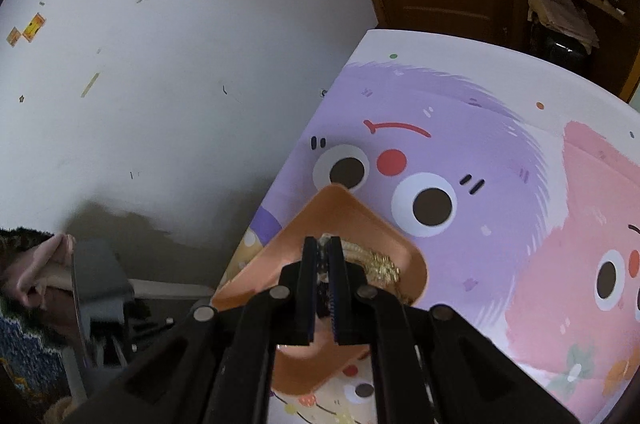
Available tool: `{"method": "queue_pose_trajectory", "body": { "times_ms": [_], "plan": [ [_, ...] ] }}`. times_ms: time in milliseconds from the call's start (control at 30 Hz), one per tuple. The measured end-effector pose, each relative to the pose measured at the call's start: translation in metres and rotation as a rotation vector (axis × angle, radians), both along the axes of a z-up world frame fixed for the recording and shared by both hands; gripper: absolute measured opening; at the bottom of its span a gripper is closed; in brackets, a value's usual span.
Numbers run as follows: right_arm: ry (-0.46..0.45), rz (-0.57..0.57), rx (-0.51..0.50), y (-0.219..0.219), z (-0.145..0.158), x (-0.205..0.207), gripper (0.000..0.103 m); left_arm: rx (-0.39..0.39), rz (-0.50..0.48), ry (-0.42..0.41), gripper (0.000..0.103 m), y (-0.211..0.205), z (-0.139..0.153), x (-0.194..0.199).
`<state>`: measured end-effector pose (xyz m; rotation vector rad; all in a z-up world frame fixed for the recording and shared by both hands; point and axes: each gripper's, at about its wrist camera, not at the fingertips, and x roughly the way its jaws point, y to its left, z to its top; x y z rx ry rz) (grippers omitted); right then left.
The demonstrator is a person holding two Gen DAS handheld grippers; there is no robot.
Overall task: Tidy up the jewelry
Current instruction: 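Carry the pearl bracelet and necklace into the pink tray and open both tools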
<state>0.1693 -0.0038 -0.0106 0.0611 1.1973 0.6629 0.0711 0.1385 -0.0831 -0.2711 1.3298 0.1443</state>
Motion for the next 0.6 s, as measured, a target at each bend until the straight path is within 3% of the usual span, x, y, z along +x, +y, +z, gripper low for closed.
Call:
{"method": "queue_pose_trajectory", "body": {
  "times_ms": [167, 367, 433, 600],
  "plan": [
    [0.001, -0.004, 0.006, 0.013, -0.002, 0.01, 0.005, -0.007, -0.005, -0.006, 0.006, 0.001, 0.002, -0.003],
    [0.023, 0.043, -0.058, 0.034, -0.018, 0.012, 0.006, -0.033, -0.004, -0.023, 0.025, 0.0, 0.01, -0.004],
    [0.041, 0.071, -0.077, 0.038, -0.026, 0.008, 0.006, -0.035, 0.002, -0.036, 0.037, 0.001, 0.015, -0.008],
    [0.067, 0.085, -0.095, 0.031, -0.04, -0.002, 0.006, -0.021, 0.02, -0.079, 0.039, 0.008, 0.029, -0.012]
  ]
}}
